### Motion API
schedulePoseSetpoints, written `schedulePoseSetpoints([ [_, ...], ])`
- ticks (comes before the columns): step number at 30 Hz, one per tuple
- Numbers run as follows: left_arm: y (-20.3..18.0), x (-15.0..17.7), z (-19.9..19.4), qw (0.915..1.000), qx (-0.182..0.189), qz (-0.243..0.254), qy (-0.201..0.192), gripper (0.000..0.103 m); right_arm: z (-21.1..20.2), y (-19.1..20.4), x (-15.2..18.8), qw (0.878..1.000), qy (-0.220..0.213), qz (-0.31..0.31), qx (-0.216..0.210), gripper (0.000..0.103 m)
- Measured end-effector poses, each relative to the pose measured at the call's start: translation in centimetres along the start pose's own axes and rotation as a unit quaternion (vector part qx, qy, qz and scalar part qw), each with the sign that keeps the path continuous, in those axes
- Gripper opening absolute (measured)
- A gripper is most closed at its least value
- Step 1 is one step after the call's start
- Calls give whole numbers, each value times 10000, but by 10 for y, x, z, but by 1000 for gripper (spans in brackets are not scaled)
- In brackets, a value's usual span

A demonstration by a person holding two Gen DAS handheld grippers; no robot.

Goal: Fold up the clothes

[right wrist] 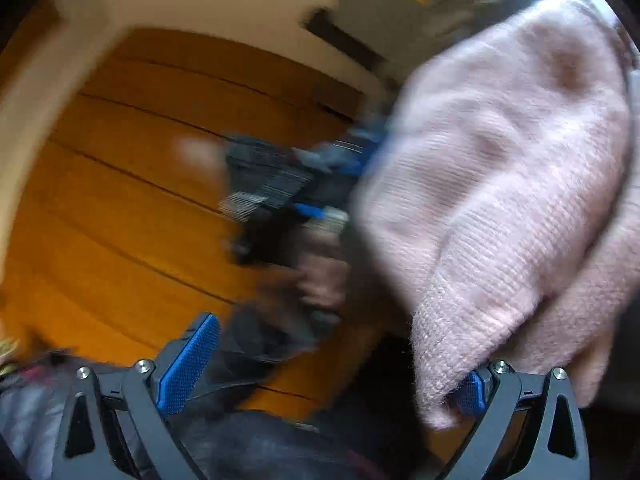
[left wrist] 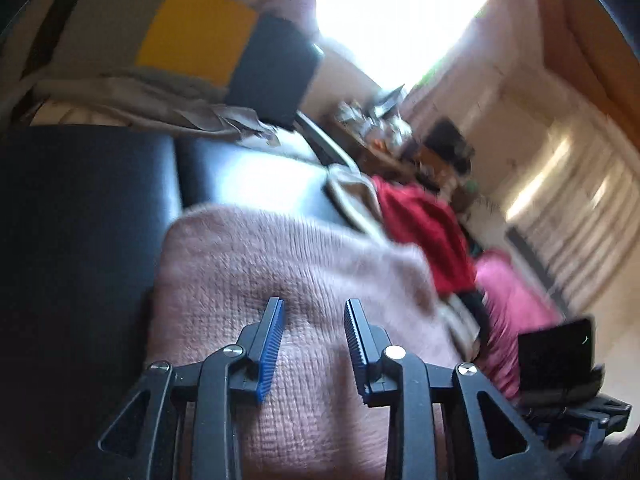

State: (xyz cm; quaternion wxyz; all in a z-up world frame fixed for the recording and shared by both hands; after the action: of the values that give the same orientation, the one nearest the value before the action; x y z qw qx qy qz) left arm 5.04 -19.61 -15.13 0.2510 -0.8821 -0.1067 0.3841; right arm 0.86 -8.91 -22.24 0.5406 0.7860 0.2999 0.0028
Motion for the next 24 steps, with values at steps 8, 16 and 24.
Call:
schedulePoseSetpoints([
  [8,0,16,-2,9995,291,-101,-37,26,-49,-48,18,9923,-523,378,1053,40],
  [16,-1,13,-4,9991,351,-238,-100,27,-100,-19,-76,9554,-1923,-641,2149,103],
  [24,-5,9,-30,9982,183,-148,-552,31,-46,-46,-136,9195,-1368,-967,3557,12],
])
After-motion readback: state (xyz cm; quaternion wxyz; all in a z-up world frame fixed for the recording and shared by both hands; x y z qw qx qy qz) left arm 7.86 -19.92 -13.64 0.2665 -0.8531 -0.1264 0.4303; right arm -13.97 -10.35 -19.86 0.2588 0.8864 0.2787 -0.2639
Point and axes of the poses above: each gripper's, at about its wrist camera, not at the fingertips, and z roughly the way its jaws point, y to its left, x to its underside, the point moved 9 cm from there along z, roughly the way its jaws point, and after that the axes turned 3 degrees about y, right-handed, at the moved point
